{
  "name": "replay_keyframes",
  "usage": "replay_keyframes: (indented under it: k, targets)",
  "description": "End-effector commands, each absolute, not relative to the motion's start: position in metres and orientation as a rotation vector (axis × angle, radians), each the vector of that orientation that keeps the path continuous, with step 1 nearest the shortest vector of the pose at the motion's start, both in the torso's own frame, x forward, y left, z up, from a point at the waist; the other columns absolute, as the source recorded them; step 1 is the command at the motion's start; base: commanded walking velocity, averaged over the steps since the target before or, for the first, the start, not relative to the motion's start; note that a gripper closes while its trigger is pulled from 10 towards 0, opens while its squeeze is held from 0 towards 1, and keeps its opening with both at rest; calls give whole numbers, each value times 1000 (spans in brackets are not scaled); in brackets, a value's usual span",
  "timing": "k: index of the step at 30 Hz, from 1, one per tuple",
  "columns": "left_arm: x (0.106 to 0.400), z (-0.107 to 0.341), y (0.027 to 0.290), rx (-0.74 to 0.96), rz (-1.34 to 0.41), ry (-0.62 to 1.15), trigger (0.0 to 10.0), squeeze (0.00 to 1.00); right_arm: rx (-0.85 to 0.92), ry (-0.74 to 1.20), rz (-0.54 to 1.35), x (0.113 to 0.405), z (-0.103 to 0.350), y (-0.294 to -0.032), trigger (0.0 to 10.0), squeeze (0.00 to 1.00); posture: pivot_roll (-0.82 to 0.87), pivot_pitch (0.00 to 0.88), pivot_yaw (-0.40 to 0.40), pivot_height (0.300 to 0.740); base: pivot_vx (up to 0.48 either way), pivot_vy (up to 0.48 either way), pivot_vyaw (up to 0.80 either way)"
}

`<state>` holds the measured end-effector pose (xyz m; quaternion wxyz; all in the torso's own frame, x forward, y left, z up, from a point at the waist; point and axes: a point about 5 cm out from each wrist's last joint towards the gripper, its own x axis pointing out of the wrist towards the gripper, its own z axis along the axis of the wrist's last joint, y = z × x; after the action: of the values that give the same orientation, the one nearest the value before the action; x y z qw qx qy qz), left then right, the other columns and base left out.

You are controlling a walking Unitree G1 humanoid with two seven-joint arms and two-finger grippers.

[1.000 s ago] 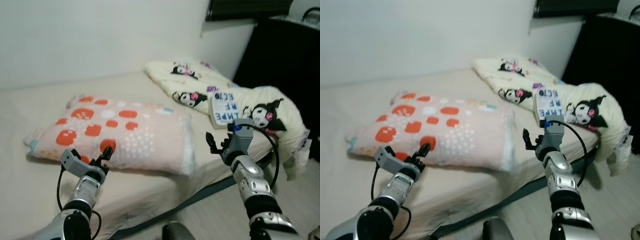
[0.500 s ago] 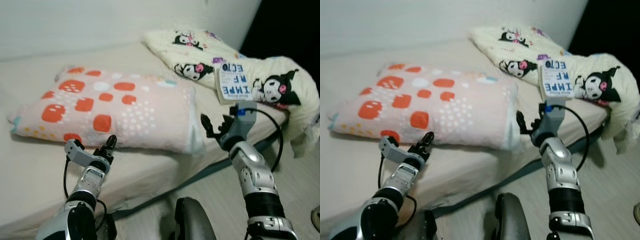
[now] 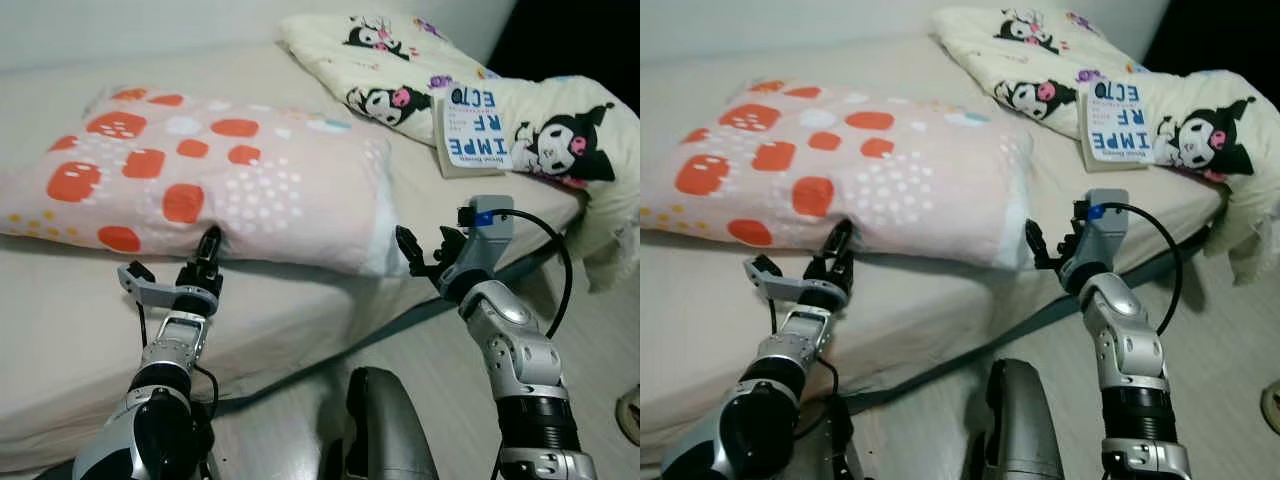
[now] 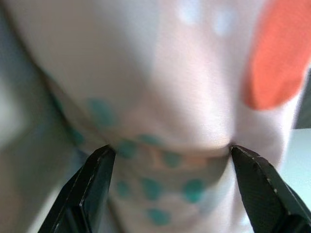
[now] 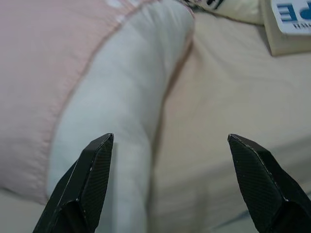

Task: Clean up the room

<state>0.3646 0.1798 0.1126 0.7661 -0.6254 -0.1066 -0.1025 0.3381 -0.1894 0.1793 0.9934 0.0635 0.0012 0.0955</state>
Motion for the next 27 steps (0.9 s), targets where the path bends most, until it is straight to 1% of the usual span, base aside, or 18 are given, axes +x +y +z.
replay_keyframes:
  k: [1, 2, 3, 5, 8, 11, 16, 19, 21, 23, 25, 26, 27]
  targets:
    - [365, 118, 175, -1405, -292, -275, 10000, 0, 128, 19, 196, 334, 177, -188, 10000, 0, -161, 329, -97, 496, 0, 0, 0]
    - [364, 122, 175, -1421, -336, -305, 10000, 0, 131, 22, 201, 333, 177, -186, 10000, 0, -163, 332, -95, 491, 0, 0, 0]
    - [364, 122, 175, -1421, -336, -305, 10000, 0, 131, 22, 201, 333, 177, -186, 10000, 0, -163, 332, -95, 491, 0, 0, 0]
    - [363, 128, 177, -1434, -391, -341, 10000, 0, 137, 25, 206, 331, 179, -184, 10000, 0, -158, 335, -96, 481, 0, 0, 0]
    - [363, 130, 179, -1437, -402, -354, 10000, 0, 139, 25, 208, 330, 180, -183, 10000, 0, -156, 337, -96, 476, 0, 0, 0]
    - [366, 135, 187, -1399, -340, -375, 10000, 0, 150, 16, 215, 330, 184, -181, 10000, 0, -158, 339, -98, 461, 0, 0, 0]
    - [373, 148, 194, -1369, -288, -414, 10000, 0, 156, 14, 219, 329, 188, -180, 10000, 0, -160, 340, -99, 441, 0, 0, 0]
    - [382, 161, 191, -1345, -251, -411, 10000, 0, 161, 10, 223, 328, 190, -178, 10000, 0, -157, 342, -104, 431, 0, 0, 0]
    - [382, 161, 191, -1345, -251, -411, 10000, 0, 161, 10, 223, 328, 190, -178, 10000, 0, -157, 342, -104, 431, 0, 0, 0]
    - [393, 179, 179, -1313, -261, -399, 10000, 0, 173, 0, 230, 328, 192, -175, 10000, 0, -157, 341, -106, 421, 0, 0, 0]
    - [393, 179, 179, -1313, -261, -399, 10000, 0, 173, 0, 230, 328, 192, -175, 10000, 0, -157, 341, -106, 421, 0, 0, 0]
    - [397, 188, 175, -1298, -269, -397, 10000, 0, 180, -10, 235, 327, 193, -174, 10000, 0, -157, 341, -106, 421, 0, 0, 0]
    - [397, 188, 175, -1298, -269, -397, 10000, 0, 180, -10, 235, 327, 193, -174, 10000, 0, -157, 341, -106, 421, 0, 0, 0]
